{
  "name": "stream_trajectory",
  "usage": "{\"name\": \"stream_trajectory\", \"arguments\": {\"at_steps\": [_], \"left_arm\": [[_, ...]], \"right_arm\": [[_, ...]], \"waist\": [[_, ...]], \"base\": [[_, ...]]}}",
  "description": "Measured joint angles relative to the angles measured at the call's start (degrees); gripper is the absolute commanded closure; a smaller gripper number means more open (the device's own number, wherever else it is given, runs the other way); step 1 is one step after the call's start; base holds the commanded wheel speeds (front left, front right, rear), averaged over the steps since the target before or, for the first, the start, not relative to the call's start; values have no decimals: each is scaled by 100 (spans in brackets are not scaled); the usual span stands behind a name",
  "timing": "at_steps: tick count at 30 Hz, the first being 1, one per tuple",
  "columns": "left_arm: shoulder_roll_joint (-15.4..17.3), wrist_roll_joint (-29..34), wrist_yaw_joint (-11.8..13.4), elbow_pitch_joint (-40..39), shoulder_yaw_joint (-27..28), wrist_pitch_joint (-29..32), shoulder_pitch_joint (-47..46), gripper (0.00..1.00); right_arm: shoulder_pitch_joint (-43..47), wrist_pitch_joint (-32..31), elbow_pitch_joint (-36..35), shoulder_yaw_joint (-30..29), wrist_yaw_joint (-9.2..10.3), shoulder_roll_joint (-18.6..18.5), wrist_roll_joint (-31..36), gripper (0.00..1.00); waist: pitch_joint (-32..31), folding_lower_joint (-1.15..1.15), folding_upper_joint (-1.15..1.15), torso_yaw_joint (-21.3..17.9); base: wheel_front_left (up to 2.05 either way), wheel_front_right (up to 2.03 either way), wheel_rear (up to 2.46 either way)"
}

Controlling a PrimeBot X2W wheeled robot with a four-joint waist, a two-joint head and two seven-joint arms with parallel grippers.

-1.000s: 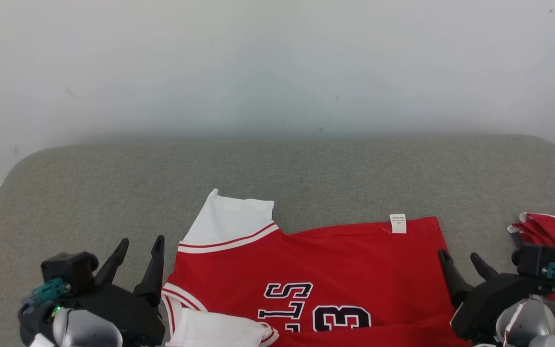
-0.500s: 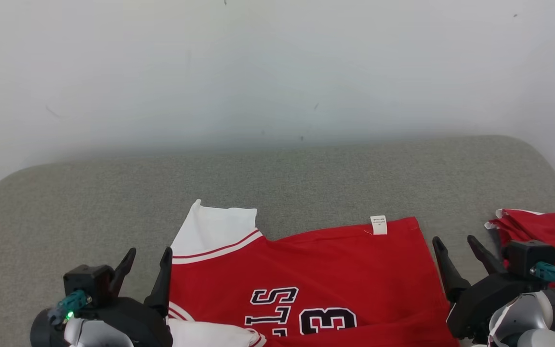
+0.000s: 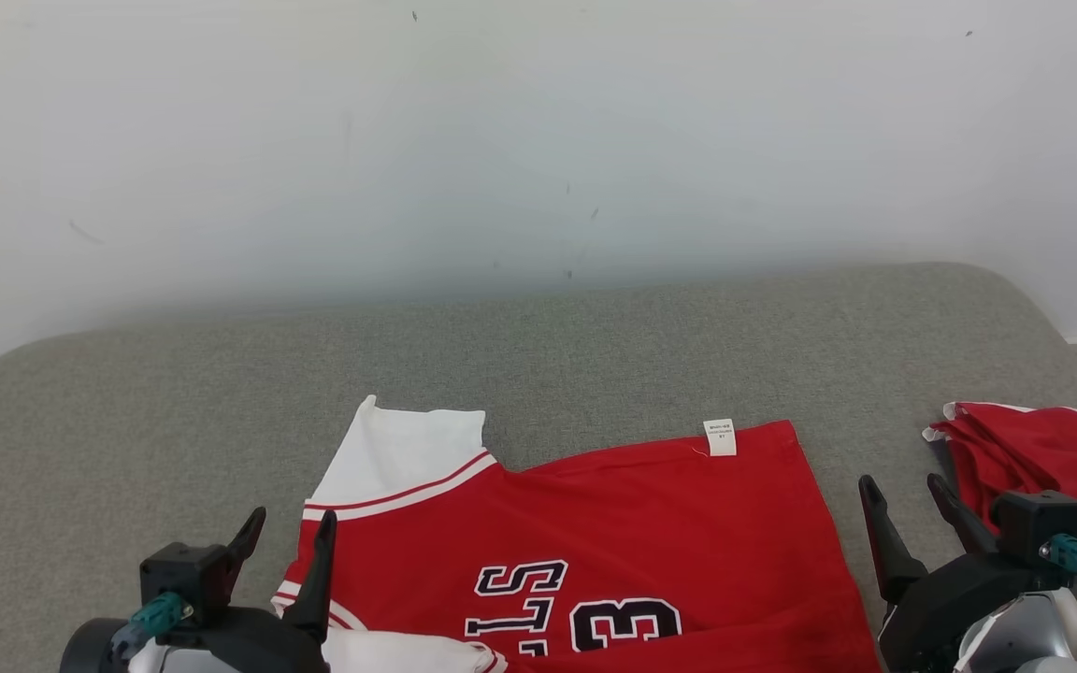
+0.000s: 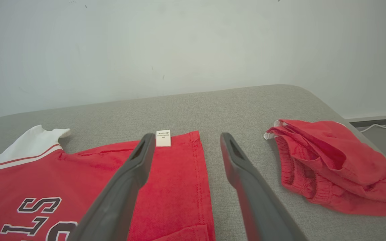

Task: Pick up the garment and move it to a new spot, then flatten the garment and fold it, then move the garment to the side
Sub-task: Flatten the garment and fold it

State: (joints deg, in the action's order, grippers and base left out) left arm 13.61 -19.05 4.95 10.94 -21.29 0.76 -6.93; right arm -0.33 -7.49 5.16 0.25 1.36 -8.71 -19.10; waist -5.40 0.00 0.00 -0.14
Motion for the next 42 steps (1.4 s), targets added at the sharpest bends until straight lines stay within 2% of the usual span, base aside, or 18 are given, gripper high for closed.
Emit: {"name": "stream_trajectory", "arguments": {"at_steps": [15,19,25,32,42], "left_arm": [[-37,80,10,255,18,-137,-4,0],[-138,-22,16,288,52,-62,-12,0],[-386,-164,51,690,15,525,-427,0],[-643,-302,56,1334,32,1189,-1617,0],[-726,-299,65,2429,3,2183,-2882,0]], "right_arm": [[-2,145,261,-14,75,105,8,0],[-18,-10,389,53,115,156,-1,0],[-651,-639,814,297,115,202,-49,0],[-1741,-1538,1534,547,-32,190,-96,0],[-3076,-2856,2692,679,24,232,-235,0]], "waist": [[-3,0,0,22],[40,0,0,28],[170,0,0,23],[386,1,0,7],[796,1,1,-52]], "base": [[0,0,0],[0,0,0],[0,0,0],[0,0,0],[0,0,0]]}}
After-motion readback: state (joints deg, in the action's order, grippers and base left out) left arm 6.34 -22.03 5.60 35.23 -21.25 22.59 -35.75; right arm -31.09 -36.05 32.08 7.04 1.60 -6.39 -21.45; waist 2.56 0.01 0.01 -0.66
